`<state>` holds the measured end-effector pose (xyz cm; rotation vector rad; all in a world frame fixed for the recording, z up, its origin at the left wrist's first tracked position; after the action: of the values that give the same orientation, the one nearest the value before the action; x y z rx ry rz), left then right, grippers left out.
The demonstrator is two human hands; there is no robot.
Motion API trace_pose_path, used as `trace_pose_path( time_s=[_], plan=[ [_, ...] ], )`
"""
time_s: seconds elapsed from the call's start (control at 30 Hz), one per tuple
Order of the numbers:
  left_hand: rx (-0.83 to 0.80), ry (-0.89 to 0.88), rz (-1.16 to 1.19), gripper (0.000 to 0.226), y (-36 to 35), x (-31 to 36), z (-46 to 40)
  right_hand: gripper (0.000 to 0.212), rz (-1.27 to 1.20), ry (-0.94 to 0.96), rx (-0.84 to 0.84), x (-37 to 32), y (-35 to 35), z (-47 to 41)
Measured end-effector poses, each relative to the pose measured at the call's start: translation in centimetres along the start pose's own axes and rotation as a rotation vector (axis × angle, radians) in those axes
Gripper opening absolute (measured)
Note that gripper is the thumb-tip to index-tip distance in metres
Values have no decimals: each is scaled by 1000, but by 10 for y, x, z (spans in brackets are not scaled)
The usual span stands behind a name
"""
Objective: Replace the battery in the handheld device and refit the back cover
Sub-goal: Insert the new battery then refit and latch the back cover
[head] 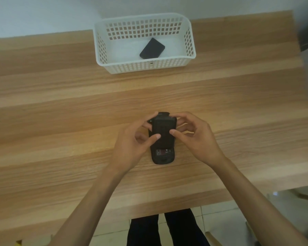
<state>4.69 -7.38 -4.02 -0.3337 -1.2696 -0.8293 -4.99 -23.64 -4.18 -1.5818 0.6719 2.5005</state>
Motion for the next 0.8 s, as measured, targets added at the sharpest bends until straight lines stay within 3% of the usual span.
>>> trace_pose_path(
  time_s=[0.8],
  plan=[
    [52,-205,-127,60,-11,-21,28,38,119,50,-34,15,-10,17]
  ],
)
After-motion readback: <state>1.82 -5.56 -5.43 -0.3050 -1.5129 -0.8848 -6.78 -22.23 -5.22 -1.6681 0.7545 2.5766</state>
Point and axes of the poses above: each hand's wrist, its own z-axis away from the middle knuckle, its own y-axis out of the back of the hand, x = y × z, the point moved 9 cm from there along -z, towards the middle knuckle, and after that the axes turned 3 degrees about z, right-handed, at the moved point
